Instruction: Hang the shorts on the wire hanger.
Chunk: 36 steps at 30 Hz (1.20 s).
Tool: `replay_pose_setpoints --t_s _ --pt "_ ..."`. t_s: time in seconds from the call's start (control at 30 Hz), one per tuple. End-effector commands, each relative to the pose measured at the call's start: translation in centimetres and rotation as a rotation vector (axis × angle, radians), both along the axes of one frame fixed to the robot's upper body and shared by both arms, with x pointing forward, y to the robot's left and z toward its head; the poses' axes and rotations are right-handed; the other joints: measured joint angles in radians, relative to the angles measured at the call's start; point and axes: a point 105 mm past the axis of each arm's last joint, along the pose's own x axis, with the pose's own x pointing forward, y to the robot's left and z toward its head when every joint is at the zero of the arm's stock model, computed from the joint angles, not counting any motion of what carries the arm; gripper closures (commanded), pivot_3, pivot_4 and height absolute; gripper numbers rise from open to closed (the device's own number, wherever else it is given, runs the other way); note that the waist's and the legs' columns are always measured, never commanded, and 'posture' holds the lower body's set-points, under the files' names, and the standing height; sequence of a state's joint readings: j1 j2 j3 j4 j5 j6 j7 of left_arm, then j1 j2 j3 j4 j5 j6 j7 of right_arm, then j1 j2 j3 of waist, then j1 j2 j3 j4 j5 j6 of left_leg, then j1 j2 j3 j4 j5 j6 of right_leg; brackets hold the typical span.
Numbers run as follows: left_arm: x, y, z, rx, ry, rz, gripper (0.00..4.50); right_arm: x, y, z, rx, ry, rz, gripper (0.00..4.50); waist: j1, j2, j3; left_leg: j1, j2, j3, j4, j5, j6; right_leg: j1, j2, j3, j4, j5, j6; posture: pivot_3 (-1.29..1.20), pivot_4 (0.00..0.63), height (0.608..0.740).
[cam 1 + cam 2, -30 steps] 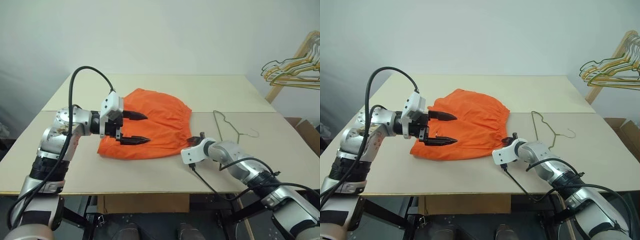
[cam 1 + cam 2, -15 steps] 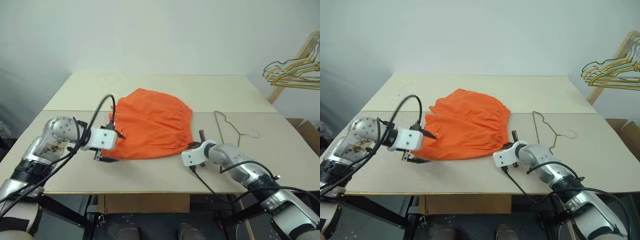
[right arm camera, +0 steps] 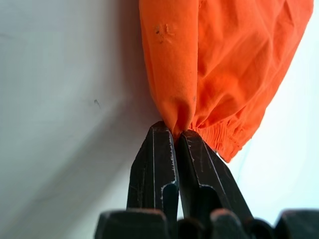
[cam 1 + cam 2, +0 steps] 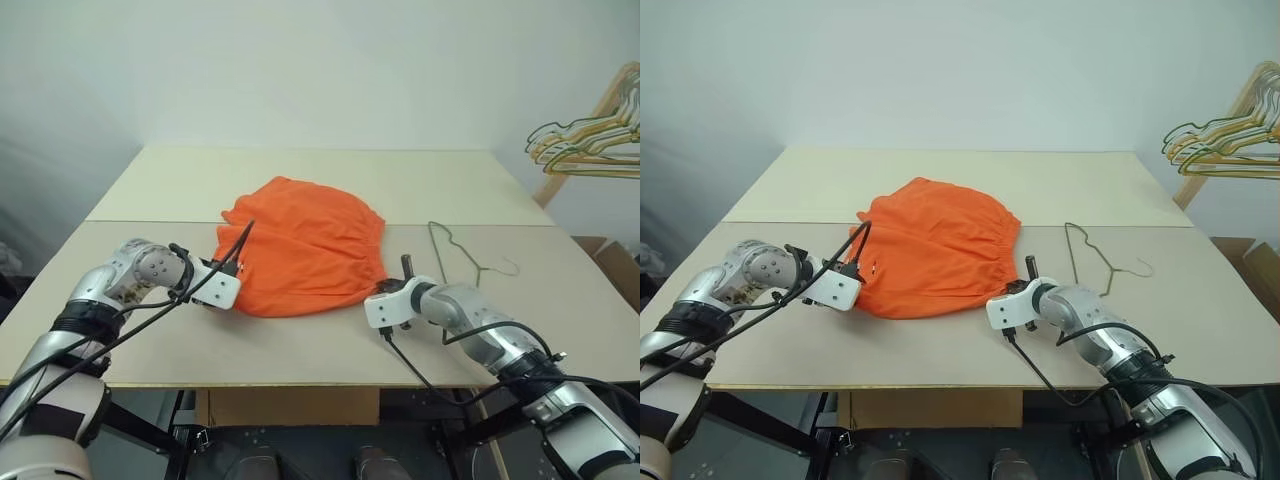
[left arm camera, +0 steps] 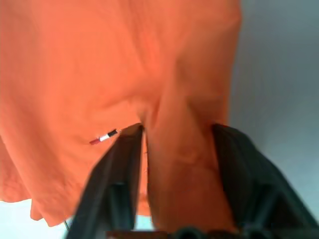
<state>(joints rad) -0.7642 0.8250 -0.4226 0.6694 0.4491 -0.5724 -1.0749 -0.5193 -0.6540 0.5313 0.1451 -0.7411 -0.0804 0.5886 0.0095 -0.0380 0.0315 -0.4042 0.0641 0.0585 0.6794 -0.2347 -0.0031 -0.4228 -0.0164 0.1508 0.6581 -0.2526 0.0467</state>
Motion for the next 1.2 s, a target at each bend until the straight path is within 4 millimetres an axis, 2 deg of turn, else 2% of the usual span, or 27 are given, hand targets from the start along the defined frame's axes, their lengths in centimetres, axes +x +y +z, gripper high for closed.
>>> replay_pose_setpoints --t_s 0.03,0.1,0.17,0.23,0.33,0.5,0.63,0.7,0.8,0.87,0.97,1.13,1.17,1.2 --pt "0.4 -0.2 1.0 -0.006 -0.036 -0.02 3.22 0.3 -0.2 1.6 0.032 -0.044 -0.009 4.5 0.0 0.0 0.0 0.0 0.0 0.0 0.0 0.0 0.0 0.0 0.0 0.0 0.0 0.0 0.0 0.08 0.0 0.74" --pt "0.3 -0.2 0.9 -0.019 -0.027 -0.025 3.98 0.2 -0.4 1.6 0.03 -0.042 -0.009 4.5 0.001 0.0 0.0 0.0 0.0 0.0 0.0 0.0 0.0 0.0 0.0 0.0 0.0 0.0 0.0 0.09 0.0 0.74" --pt "-0.1 -0.4 0.9 -0.038 0.0 -0.033 4.46 0.1 -0.7 1.5 0.028 -0.041 -0.008 4.5 0.002 0.0 0.0 0.0 0.0 0.0 0.0 0.0 0.0 0.0 0.0 0.0 0.0 0.0 0.0 0.09 0.0 0.74" --pt "-0.9 -0.9 1.0 -0.072 0.056 -0.049 4.46 -0.2 -1.2 1.6 0.025 -0.04 -0.006 4.5 0.003 0.0 0.0 0.0 0.0 0.0 0.0 0.0 0.0 0.0 0.0 0.0 0.0 0.0 0.0 0.09 0.0 0.74" --pt "-3.1 -1.7 1.4 -0.13 0.199 -0.084 4.46 -1.1 -2.1 1.8 0.022 -0.04 0.017 4.5 0.004 0.0 0.0 -0.001 0.0 0.0 0.0 0.0 0.0 0.0 0.0 0.0 0.0 0.0 0.0 0.09 0.0 0.74" --pt "-7.9 -1.7 1.6 -0.12 0.386 -0.182 4.46 -4.3 -2.9 1.8 0.034 0.006 0.089 4.5 -0.004 0.0 0.0 0.0 0.001 0.0 0.0 0.0 0.0 -0.001 0.0 0.0 0.002 -0.002 -0.001 0.09 0.0 0.74" --pt "-9.5 -2.0 1.3 -0.129 0.422 -0.19 4.46 -7.3 -3.1 1.4 0.048 0.064 0.142 4.5 -0.004 0.0 0.0 0.003 0.001 0.0 0.0 0.0 0.0 0.001 0.0 0.0 0.006 -0.004 -0.001 0.08 0.0 0.74" --pt "-10.4 -2.2 1.1 -0.135 0.449 -0.199 4.46 -8.1 -3.2 1.2 0.046 0.077 0.154 4.5 -0.004 0.0 0.0 0.005 0.001 0.0 0.0 0.0 0.0 0.002 0.0 0.0 0.006 -0.008 0.003 0.08 0.0 0.74" --pt "-12.1 -2.5 1.0 -0.147 0.514 -0.211 4.46 -8.6 -3.6 0.8 0.052 0.098 0.149 4.5 -0.005 0.0 0.0 0.005 0.001 0.0 0.0 0.0 0.0 0.002 0.0 0.0 0.006 -0.011 0.0 0.07 0.0 0.74" --pt "-12.4 -2.6 1.0 -0.149 0.523 -0.212 4.5 -8.7 -3.7 0.8 0.049 0.103 0.15 3.87 -0.005 0.0 0.0 0.005 0.001 0.0 0.0 0.0 0.0 0.002 0.0 0.0 0.006 -0.012 -0.001 0.07 0.0 0.74" --pt "-12.2 -2.7 1.5 -0.164 0.525 -0.208 3.93 -9.3 -4.1 0.8 0.034 0.136 0.159 3.06 -0.004 0.0 0.0 0.005 0.001 0.0 0.0 0.0 0.0 0.002 0.0 0.0 0.006 -0.013 -0.002 0.07 0.0 0.74" --pt "-12.6 -2.1 2.7 -0.172 0.537 -0.213 2.35 -10.8 -5.4 1.1 0.007 0.194 0.145 1.33 0.0 0.0 0.0 0.005 0.001 0.0 0.0 0.0 0.0 0.002 0.0 0.0 0.006 -0.013 -0.002 0.07 0.0 0.74" --pt "-12.8 -2.0 3.0 -0.171 0.542 -0.217 2.21 -11.1 -5.7 1.3 0.009 0.209 0.134 1.14 0.0 0.0 0.0 0.005 0.001 0.0 0.0 0.0 0.0 0.002 0.0 0.0 0.006 -0.013 -0.002 0.07 0.0 0.74" --pt "-13.0 -1.8 3.4 -0.175 0.549 -0.219 1.78 -11.5 -6.1 1.5 0.026 0.234 0.106 0.72 0.0 0.0 0.0 0.005 0.001 0.0 0.0 0.0 0.0 0.002 0.0 0.0 0.006 -0.013 -0.002 0.08 0.0 0.74"
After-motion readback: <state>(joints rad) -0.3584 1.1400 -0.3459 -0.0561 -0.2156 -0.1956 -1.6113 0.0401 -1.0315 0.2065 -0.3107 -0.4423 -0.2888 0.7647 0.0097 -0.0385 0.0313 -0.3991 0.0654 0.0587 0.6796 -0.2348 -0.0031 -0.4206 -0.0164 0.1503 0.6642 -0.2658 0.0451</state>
